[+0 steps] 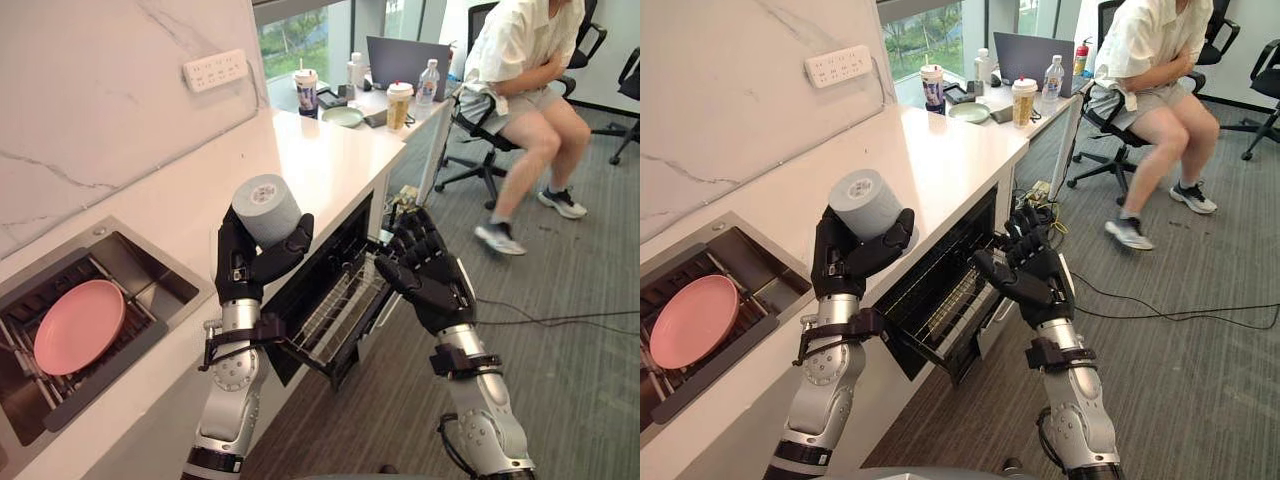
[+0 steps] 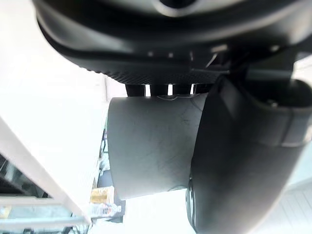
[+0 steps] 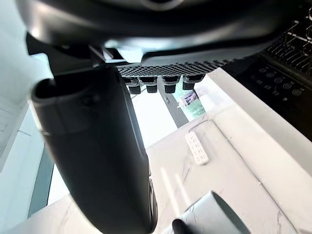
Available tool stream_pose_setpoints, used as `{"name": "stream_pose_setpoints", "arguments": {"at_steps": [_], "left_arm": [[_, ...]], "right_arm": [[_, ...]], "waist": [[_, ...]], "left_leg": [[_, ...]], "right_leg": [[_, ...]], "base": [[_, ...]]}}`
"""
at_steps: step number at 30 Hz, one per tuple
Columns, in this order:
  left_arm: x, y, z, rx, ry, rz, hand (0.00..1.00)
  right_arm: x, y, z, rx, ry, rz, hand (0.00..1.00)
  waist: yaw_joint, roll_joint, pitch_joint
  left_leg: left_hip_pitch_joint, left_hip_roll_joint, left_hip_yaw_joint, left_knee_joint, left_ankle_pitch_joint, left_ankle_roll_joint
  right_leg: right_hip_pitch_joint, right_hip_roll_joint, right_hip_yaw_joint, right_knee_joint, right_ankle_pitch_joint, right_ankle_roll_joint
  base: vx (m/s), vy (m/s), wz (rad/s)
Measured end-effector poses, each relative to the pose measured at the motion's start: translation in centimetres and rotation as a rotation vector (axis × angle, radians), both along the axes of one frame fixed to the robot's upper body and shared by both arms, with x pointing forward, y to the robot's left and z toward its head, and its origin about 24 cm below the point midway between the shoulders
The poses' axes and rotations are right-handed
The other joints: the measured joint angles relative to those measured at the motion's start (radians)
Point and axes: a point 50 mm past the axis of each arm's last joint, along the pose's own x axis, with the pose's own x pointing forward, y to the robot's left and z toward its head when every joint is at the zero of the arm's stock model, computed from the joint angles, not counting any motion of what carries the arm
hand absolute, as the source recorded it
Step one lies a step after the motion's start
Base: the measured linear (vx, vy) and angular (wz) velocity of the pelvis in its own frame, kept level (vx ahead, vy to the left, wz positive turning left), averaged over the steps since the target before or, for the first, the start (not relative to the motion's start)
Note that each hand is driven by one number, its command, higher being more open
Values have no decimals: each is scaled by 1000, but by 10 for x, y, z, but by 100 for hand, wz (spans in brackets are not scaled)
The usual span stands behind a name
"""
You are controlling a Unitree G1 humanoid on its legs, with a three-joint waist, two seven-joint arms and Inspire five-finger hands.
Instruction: Walk over to the sink, pick up the cup, carry it to the dishwasher, place the cup inside the dishwasher, then close the dishwasher door
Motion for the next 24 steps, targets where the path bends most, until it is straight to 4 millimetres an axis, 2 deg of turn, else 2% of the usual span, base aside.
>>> {"name": "stream_pose_setpoints", "arguments": {"at_steps": [5, 12, 17, 24], "left_arm": [[11, 2, -8, 145, 16, 49, 0], [16, 5, -18, 293, 39, 90, 0], [16, -2, -22, 377, 39, 57, 0], [16, -16, -29, 440, 56, -14, 0]], "right_arm": [[4, 9, 14, 8, -70, 107, 100], [4, 10, 22, -19, -91, 165, 100], [7, 15, 23, -32, -75, 185, 100], [14, 26, 22, -165, -20, 192, 100]], "waist": [[8, -5, 3], [8, -7, 4], [7, -7, 4], [11, -7, 4]], "left_leg": [[3, -6, 12, 0, 0, 0], [4, -17, 28, 0, 1, 3], [4, -18, 32, 0, 3, 6], [-1, -23, 21, -3, 10, 13]], "right_leg": [[-4, -6, 9, 0, 10, 5], [-14, -16, 18, 0, 22, 13], [-16, -17, 17, 0, 28, 14], [-15, -23, 5, 0, 32, 13]], "base": [[-29, 12, -6], [-32, 10, -7], [-33, -6, -2], [-31, -3, 4]]}}
